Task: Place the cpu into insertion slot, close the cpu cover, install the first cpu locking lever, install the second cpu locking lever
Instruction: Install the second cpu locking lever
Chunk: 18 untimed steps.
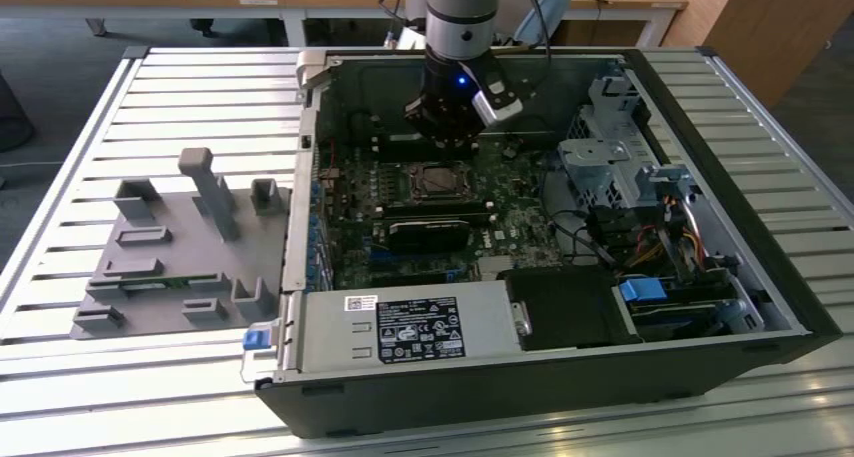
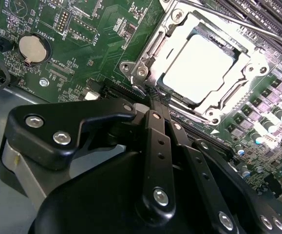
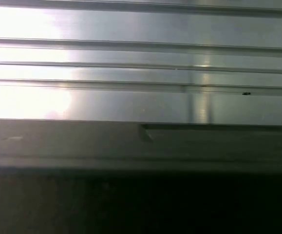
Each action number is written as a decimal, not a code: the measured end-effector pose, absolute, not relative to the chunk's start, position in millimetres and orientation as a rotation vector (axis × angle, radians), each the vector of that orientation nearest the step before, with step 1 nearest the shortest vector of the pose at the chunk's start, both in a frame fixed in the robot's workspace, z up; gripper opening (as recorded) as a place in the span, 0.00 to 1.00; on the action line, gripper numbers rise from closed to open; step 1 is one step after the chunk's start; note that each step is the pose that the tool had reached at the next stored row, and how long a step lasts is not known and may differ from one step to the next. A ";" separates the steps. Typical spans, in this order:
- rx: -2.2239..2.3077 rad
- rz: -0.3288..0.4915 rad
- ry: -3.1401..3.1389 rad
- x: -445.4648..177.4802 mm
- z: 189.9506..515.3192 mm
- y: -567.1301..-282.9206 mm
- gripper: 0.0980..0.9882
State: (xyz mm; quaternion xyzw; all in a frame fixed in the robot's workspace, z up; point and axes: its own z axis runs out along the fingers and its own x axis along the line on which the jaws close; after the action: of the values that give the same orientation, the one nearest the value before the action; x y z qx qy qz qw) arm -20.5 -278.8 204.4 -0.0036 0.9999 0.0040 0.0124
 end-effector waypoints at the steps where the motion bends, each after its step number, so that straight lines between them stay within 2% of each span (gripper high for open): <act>1: -0.011 0.013 3.117 -20.5 204.4 -278.9 0.01; 18: -0.011 0.009 3.117 -20.4 205.1 -282.8 0.01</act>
State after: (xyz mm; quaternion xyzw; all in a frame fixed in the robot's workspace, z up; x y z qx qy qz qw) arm -20.4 -282.8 205.1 -0.0036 0.9999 0.0029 0.0123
